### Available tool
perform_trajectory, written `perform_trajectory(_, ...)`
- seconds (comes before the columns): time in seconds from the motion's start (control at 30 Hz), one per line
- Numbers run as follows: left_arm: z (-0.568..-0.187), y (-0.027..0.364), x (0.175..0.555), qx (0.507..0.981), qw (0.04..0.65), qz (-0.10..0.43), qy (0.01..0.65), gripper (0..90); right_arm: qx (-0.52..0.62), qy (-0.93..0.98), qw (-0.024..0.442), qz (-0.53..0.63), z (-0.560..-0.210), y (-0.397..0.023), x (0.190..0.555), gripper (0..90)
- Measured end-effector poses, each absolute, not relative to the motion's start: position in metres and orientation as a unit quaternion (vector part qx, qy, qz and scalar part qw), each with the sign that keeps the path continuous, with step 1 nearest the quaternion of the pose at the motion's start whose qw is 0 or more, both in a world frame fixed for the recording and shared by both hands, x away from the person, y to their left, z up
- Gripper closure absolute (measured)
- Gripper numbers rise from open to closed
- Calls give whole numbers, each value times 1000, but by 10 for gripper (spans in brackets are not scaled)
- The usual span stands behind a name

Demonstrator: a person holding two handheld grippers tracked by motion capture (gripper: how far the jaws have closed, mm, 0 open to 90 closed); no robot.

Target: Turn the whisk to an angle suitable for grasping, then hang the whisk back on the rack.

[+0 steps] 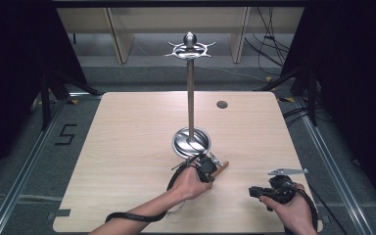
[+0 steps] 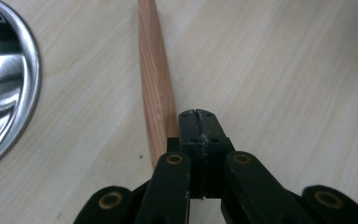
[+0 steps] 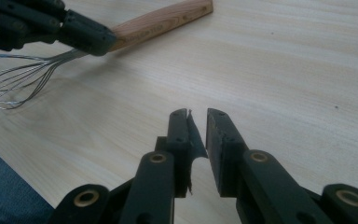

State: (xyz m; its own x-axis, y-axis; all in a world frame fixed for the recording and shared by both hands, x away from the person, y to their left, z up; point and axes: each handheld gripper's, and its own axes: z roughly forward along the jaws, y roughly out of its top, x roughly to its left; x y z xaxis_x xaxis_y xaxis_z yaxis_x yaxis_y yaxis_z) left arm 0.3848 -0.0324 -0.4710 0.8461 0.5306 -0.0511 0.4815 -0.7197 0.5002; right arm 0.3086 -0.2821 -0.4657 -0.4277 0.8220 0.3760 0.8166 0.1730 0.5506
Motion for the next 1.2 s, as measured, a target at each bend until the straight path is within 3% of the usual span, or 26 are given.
perform_trajectory(0.47, -466, -11, 412, 900, 288, 50, 324, 887, 536, 767, 3, 353, -467, -281, 309, 798)
perform_trajectory(0.63, -457, -9, 415, 907, 285, 58, 304, 697, 533, 767, 0, 358, -467, -282, 309, 786)
perform_trajectory(0.67, -455, -9, 415, 911, 280, 69, 294, 697, 528, 768, 2, 363, -468, -283, 309, 781)
perform_trajectory(0.73, -449, -8, 416, 922, 268, 84, 265, 590, 537, 756, 28, 374, -470, -283, 308, 751)
perform_trajectory(0.8, -447, -8, 418, 937, 243, 92, 232, 532, 529, 764, 4, 370, -469, -288, 308, 731)
perform_trajectory(0.93, -454, -12, 420, 936, 233, 63, 256, 472, 533, 762, 15, 368, -469, -294, 310, 709)
perform_trajectory(1.2, -461, -11, 423, 942, 223, 60, 242, 471, 530, 762, 20, 371, -465, -292, 313, 692)
